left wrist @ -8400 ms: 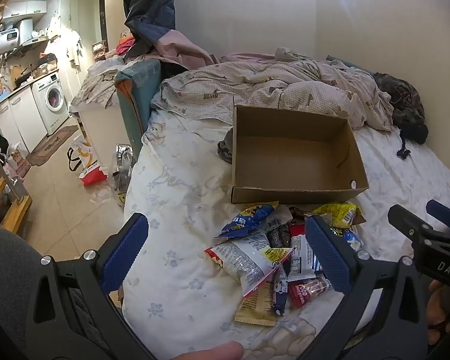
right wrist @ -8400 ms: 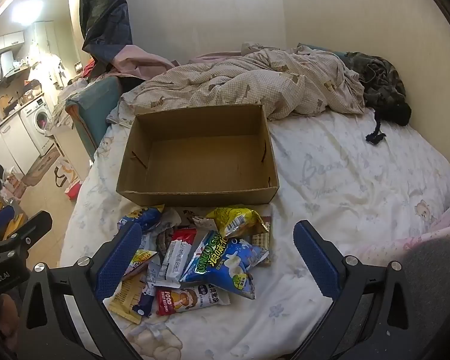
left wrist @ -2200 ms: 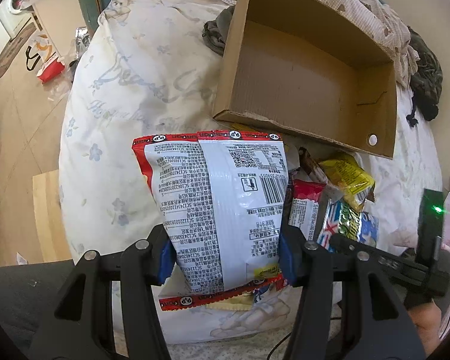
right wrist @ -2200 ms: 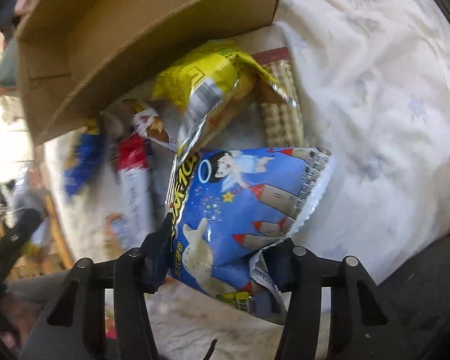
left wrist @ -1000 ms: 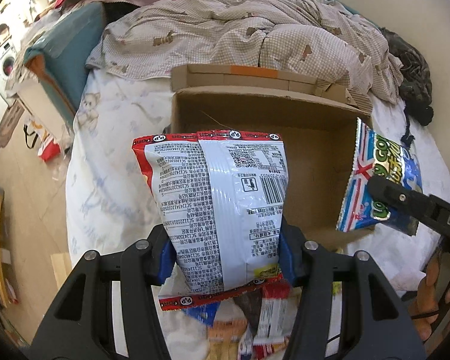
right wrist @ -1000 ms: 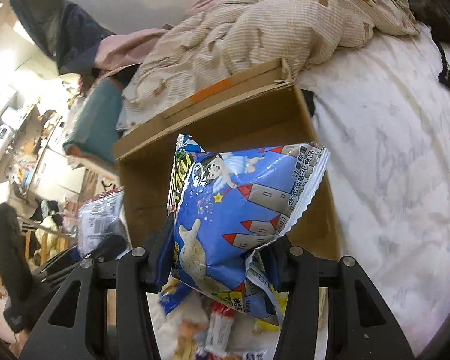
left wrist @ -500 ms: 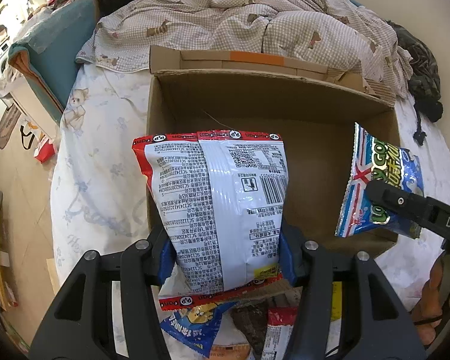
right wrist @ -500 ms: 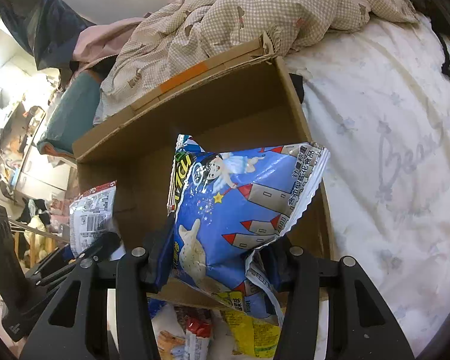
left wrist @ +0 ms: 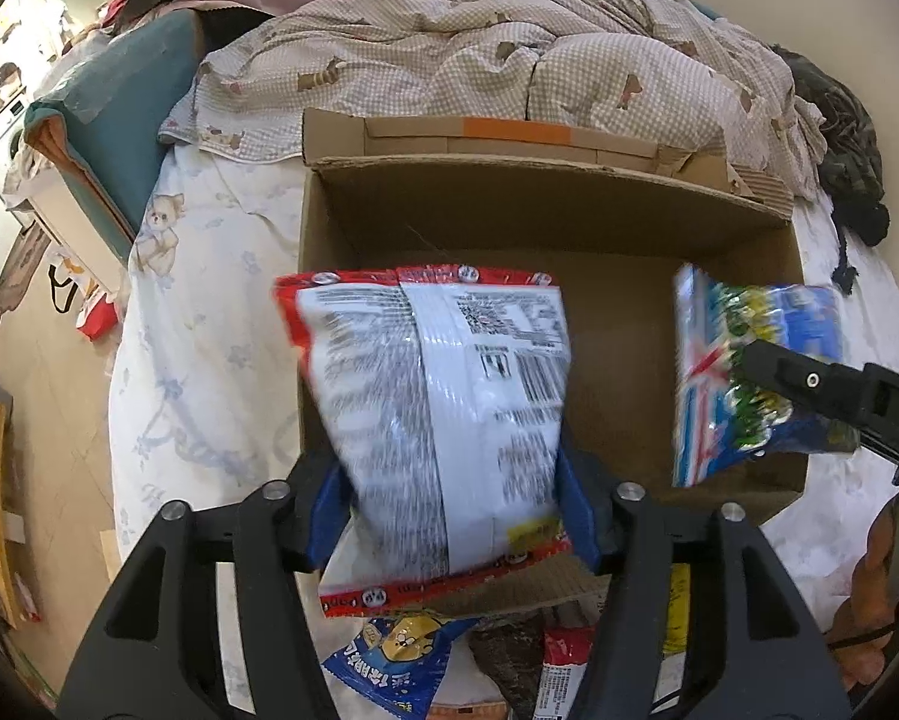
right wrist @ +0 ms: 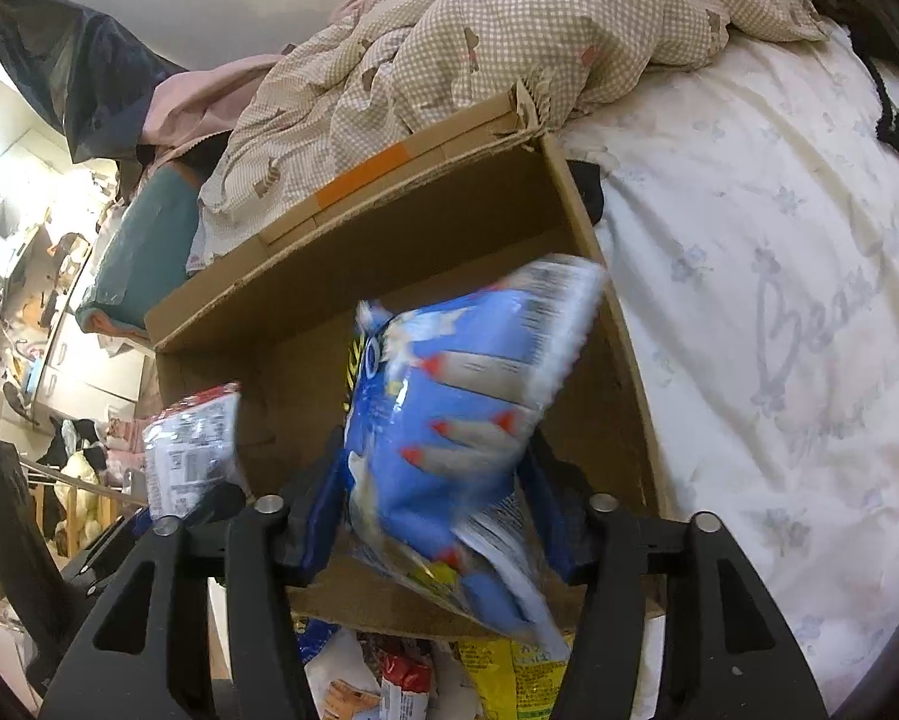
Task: Organize snacks
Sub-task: 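Carry both bags over the cardboard box and lower them inside, then open both grippers to release the bags and withdraw from the box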
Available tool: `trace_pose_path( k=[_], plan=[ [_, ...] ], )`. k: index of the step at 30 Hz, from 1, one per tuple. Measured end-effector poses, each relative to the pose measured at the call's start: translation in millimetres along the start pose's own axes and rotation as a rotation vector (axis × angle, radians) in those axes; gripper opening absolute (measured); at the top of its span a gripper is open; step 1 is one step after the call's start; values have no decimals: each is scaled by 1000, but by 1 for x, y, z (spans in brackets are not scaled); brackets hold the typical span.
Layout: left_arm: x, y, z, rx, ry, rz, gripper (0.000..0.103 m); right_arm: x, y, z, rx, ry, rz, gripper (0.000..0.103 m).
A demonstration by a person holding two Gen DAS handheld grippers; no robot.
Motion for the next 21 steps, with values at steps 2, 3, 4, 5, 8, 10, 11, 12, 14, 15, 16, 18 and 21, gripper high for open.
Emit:
trace_pose_path(
  k=[2, 3, 4, 5, 8, 10, 11, 12, 14, 15, 16, 18, 21],
  plan=[
    [0, -1, 3, -13, 0, 0, 78, 0, -2, 2, -11, 0, 0, 75],
    [1, -2, 6, -23, 4, 5, 83, 0, -3, 4, -22, 2, -2, 80],
    [2, -3, 9, -35, 5, 12, 92, 0, -4, 6, -32, 3, -1, 82],
    [2, -3, 11, -44, 6, 16, 94, 0, -4, 7, -35, 1, 1, 83],
    [2, -3, 15, -50, 26, 20, 94, 1, -5, 7, -33, -8, 2, 83],
    [3, -2, 16, -52, 27, 23, 94, 2, -4, 7, -31, -10, 6, 83],
    [3, -2, 17, -55, 27, 26, 94, 3, -4, 6, -28, -10, 9, 83],
    [4, -2, 17, -57, 28, 30, 94, 4, -4, 6, -25, -12, 11, 83],
    [5, -2, 18, -61, 30, 35, 94, 6, -3, 5, -22, -17, 17, 83],
    [6, -2, 19, -64, 28, 38, 94, 7, -3, 6, -23, -17, 21, 83],
    [7, -2, 19, -65, 27, 40, 94, 8, -4, 6, -24, -18, 25, 83],
    [8, -2, 21, -69, 31, 44, 94, 10, -4, 7, -26, -21, 30, 83],
    [9, -2, 26, -83, 35, 47, 94, 11, -3, 10, -29, -28, 30, 83]
  ],
)
Point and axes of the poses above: each gripper's, at about its wrist camera, not at the fingertips, and z roughly against the way its jaws point, x to its left, y to its underside, the point moved 9 cm from there along -z, roughly the way its jaws point, and after that the axes turned 1 degree about y, right-handed, at the moved point
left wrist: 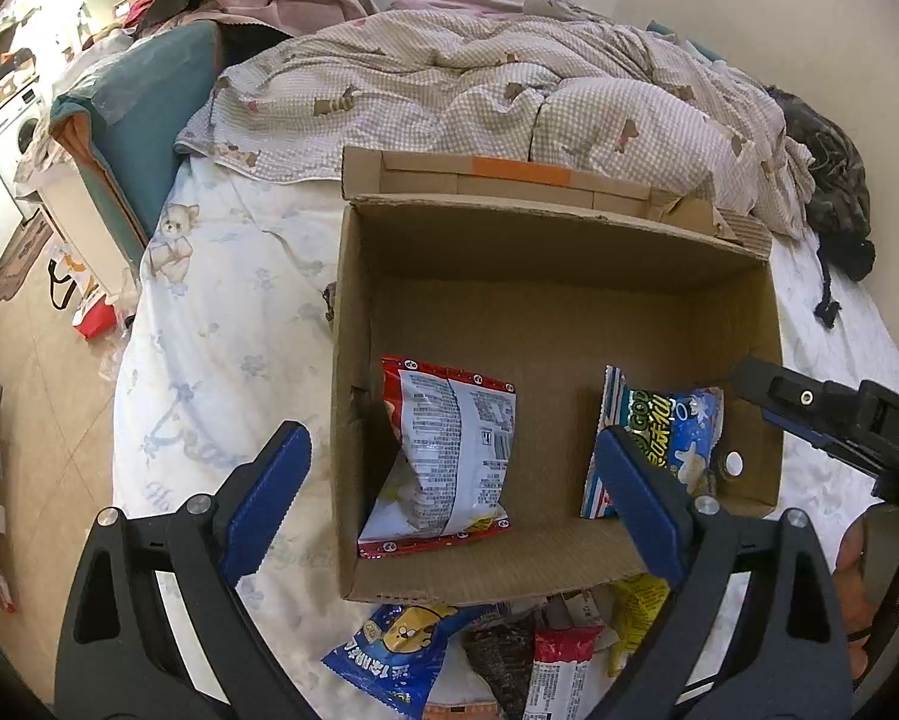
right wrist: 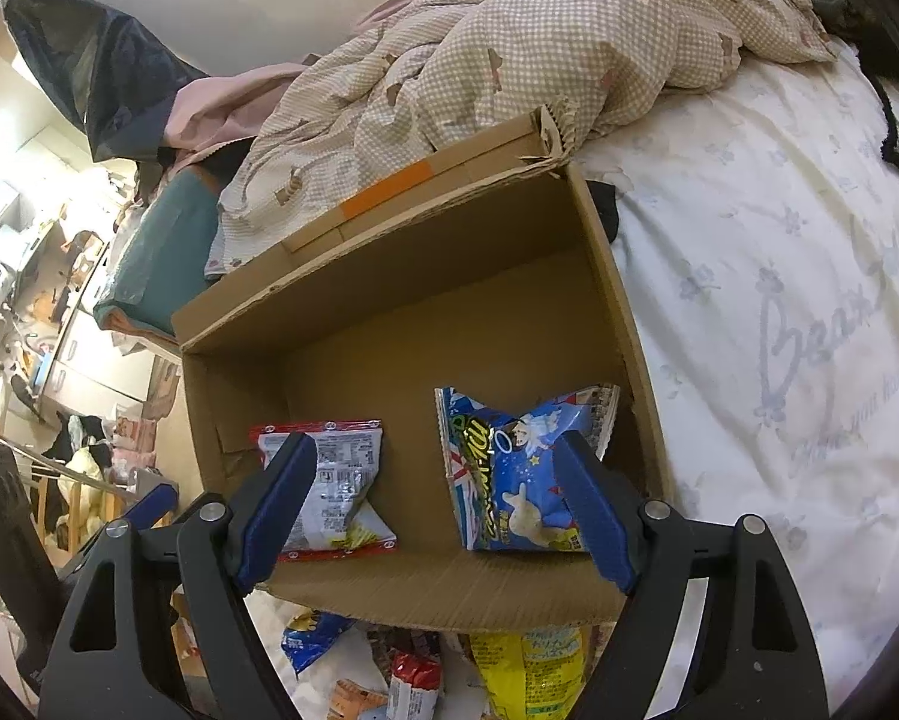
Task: Organize snacks
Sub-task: 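Open both grippers to release the bags and withdraw from the box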
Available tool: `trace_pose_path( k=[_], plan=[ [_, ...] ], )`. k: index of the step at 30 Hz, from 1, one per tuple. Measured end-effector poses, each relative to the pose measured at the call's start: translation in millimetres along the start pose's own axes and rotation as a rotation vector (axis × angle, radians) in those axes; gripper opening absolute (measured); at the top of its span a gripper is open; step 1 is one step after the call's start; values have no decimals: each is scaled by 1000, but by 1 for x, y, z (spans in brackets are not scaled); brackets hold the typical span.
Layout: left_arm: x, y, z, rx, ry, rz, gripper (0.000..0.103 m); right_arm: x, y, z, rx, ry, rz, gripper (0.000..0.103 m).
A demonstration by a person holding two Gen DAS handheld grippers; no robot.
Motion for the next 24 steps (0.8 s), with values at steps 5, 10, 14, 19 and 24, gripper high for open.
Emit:
trace_pose_path(
  k=[5, 10, 14, 19, 24],
  plan=[
    [3, 1, 13, -21, 1, -1, 94, 0, 5, 9, -6, -4, -4, 83],
    [9, 7, 27, -36, 8, 14, 94, 2, 16, 26, -12, -12, -7, 83],
    [12, 16, 37, -36, 11, 26, 94, 6, 24, 39, -28, -11, 12, 83],
    [19, 25, 54, -65, -9, 22, 103, 4, 43, 51, -19, -15, 3, 83],
    [23, 37, 64, -61, -8, 25, 103, 2, 59, 62, -14, -15, 3, 83]
  ],
)
Point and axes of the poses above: each gripper's, at about its wrist camera, not at the fingertips, and z roughly against the way its jaws point, x to its left, y to its underside, the point moved 9 cm from there along -z, roughly the way its jaws point, and after that the axes turned 1 degree about y, right-handed, at the moved point
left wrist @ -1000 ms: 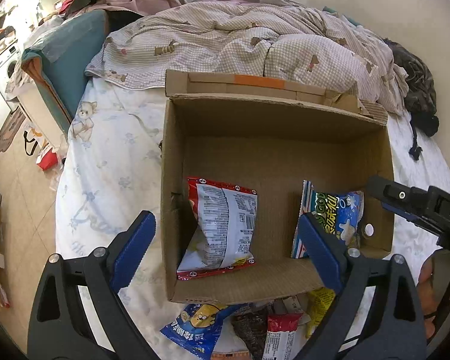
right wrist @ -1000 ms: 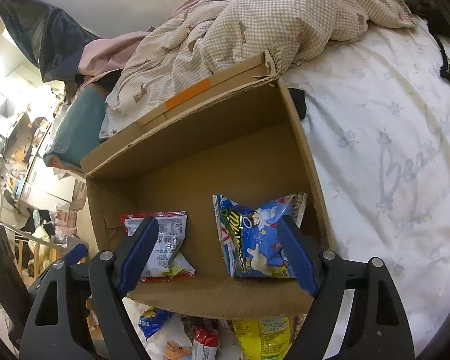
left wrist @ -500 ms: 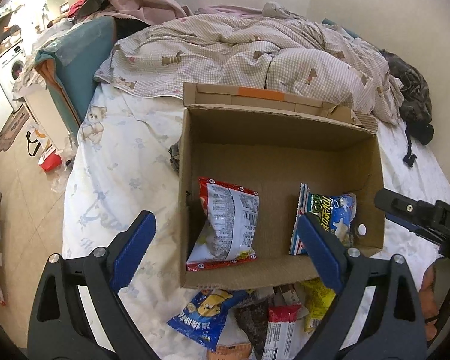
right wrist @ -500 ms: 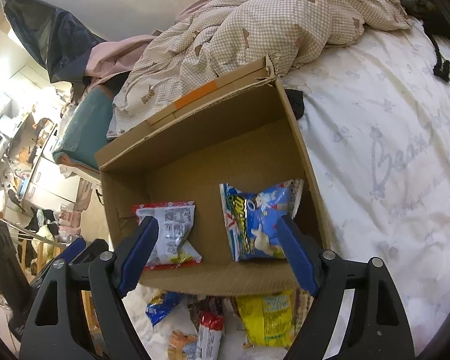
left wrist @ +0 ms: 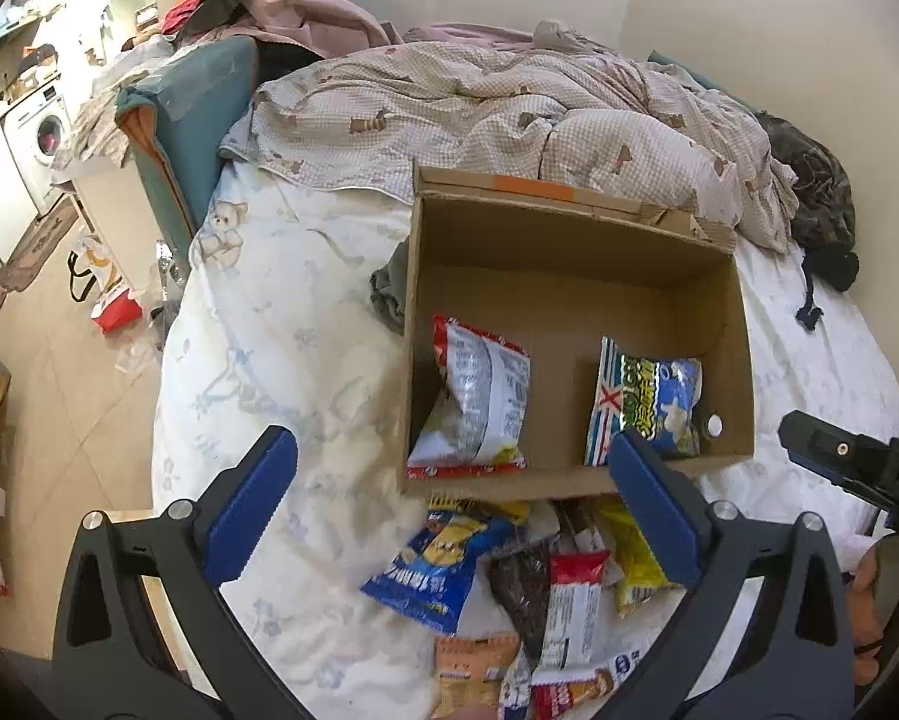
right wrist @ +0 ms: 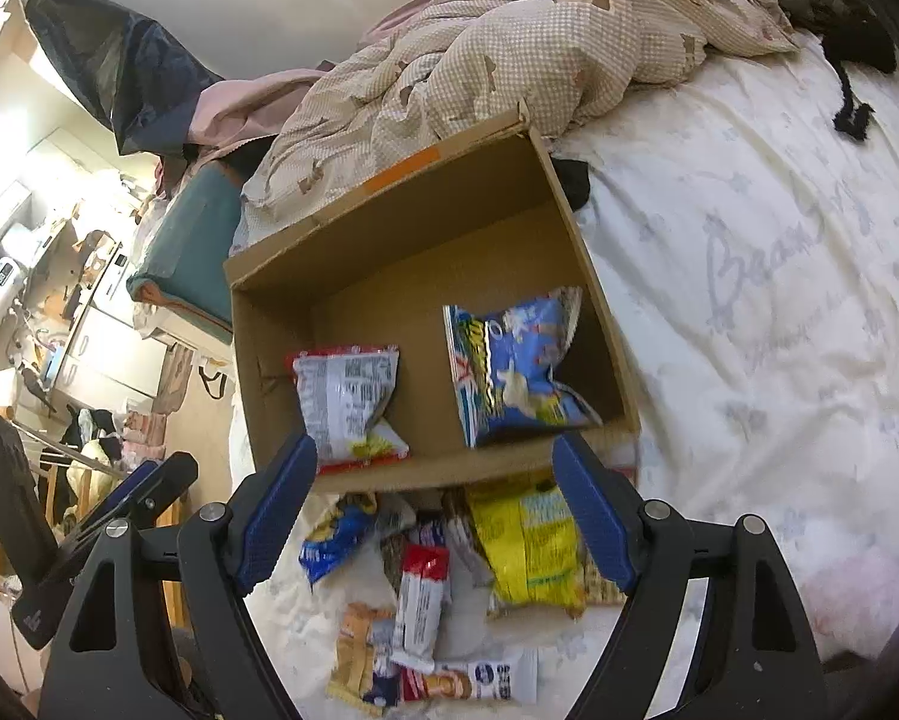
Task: Organize snacks
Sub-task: 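Open both grippers to release the bags and withdraw from the box, then grasp the orange bar wrapper with the left gripper while the right grasps the red FOOD packet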
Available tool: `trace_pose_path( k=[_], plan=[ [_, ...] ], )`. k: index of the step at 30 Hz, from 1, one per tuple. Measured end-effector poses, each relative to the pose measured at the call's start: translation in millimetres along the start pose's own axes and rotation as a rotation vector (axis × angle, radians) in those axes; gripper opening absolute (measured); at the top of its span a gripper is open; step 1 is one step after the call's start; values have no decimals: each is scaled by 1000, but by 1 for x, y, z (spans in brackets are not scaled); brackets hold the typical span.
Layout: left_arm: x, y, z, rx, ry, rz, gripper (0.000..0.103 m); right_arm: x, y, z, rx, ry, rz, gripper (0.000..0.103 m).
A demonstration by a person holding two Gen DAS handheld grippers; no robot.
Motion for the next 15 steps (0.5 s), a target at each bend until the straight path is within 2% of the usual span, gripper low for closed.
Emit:
trace_pose_path(
  k=[15],
  plan=[
    [21, 45, 25, 37, -27, 28, 103, -10, 48, 21, 29, 2, -52, 83]
  ],
)
Point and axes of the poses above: each gripper's, at about its wrist camera, not at the fingertips, and z roughly against the way its jaws point, x to its left, y to its underside, the point moved 9 cm from there along -z, roughly the way its jaws point, and after that the axes turned 1 degree about y, right-handed, at the moved point
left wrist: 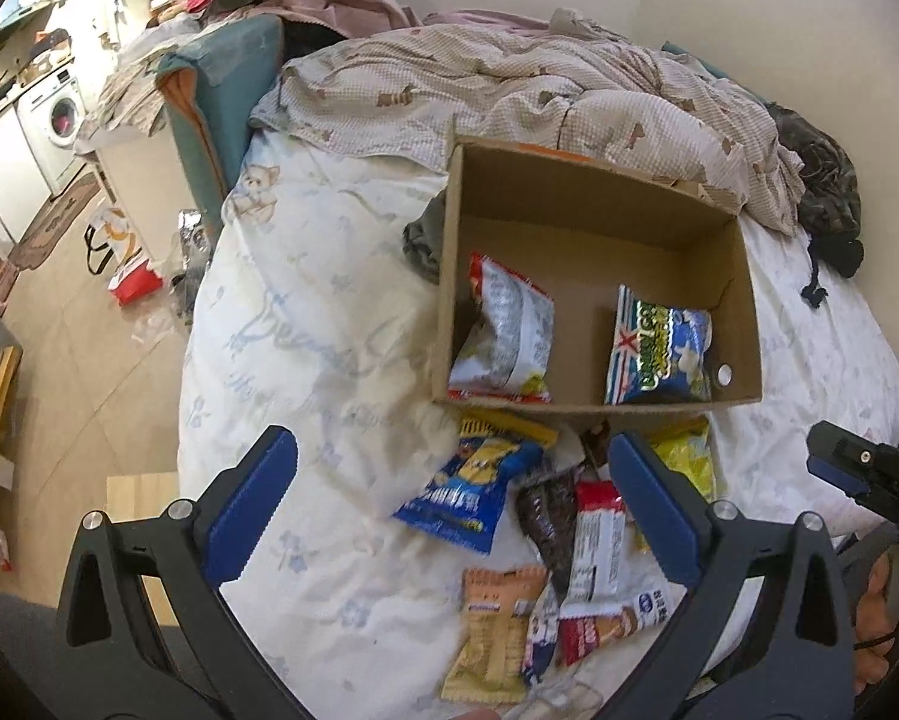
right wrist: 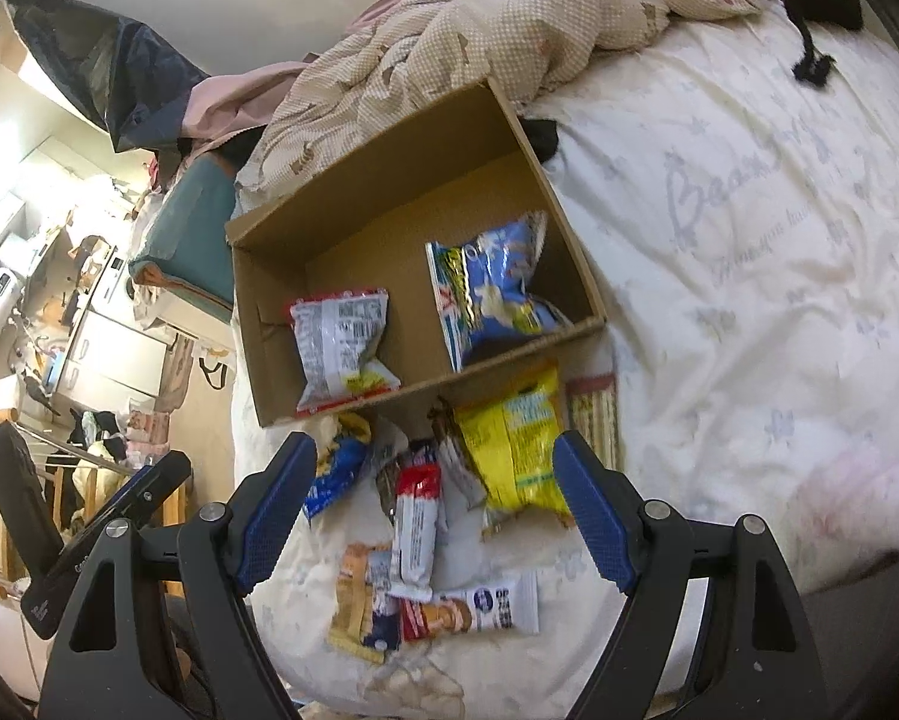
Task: Organize snacks
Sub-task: 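Grasp the orange bar wrapper with the left gripper while the right grasps the red FOOD packet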
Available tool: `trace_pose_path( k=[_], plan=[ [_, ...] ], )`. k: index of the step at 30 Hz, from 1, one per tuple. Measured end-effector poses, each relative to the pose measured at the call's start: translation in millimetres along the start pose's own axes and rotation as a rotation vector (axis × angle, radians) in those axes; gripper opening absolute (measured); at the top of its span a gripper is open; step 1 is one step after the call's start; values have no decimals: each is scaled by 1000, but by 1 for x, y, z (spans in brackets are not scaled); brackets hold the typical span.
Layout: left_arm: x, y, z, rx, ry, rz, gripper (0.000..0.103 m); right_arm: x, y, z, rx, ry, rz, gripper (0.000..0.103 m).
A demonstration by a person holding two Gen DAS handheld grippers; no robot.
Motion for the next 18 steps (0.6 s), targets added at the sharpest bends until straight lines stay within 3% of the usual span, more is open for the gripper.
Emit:
trace_pose_path(
  k=[4, 9, 14, 18],
  plan=[
    [8, 21, -8, 69, -30, 6, 103, -4, 11, 5, 1, 7, -4, 83],
    [10, 64, -31, 233, -32, 30, 103, -8, 19, 6, 16, 27, 14, 83],
    [2, 115, -56, 407, -45, -18, 102, -13, 23, 5, 26, 30, -8, 83],
    [6, 136, -76, 496, -70, -5, 102, -11, 26, 2, 35, 28, -5, 83]
  ],
)
Point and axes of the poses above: each gripper's, at about its wrist camera, not at the fingertips, and z roughly against the way its jaws point, x to its left, y to its underside, the point moved 9 cm from there along -z, roughly the way its jaws point, and after that the axes turned 1 degree about y, right-handed, at the moved point
